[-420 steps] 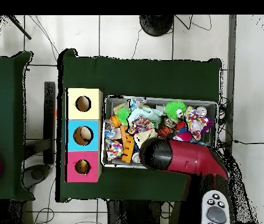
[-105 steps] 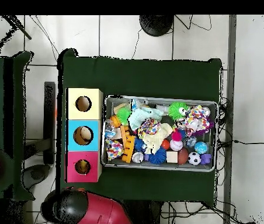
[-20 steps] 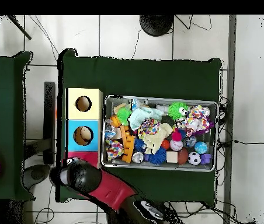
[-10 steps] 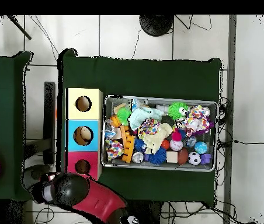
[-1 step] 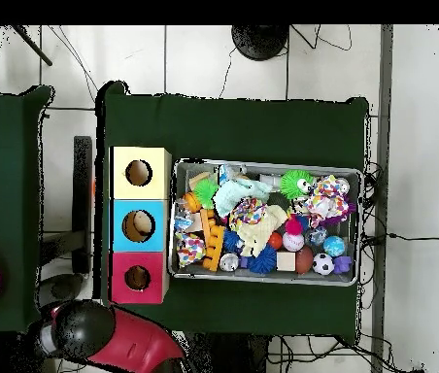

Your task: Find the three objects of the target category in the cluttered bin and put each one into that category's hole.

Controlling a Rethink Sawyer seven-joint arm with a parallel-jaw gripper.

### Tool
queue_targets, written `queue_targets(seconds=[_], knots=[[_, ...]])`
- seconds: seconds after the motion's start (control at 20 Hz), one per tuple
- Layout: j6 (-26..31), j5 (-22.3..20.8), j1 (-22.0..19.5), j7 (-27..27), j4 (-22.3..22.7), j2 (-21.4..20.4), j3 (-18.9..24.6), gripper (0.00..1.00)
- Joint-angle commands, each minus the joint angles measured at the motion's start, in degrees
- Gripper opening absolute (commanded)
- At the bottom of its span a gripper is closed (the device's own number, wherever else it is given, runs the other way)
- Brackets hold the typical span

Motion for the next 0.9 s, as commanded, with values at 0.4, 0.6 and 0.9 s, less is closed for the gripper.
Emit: queue_targets(seconds=[0.4, 0.6, 0.9], knots=[[-13.67, 1.55, -5.18, 4.65, 0.17, 8.87, 0.65, 0.00], [-14.89, -1.69, -5.80, 3.93, 0.36, 9.72, -0.65, 0.00], [-12.93, -4.45, -5.74, 3.94, -0.76, 9.73, -2.99, 0.00]])
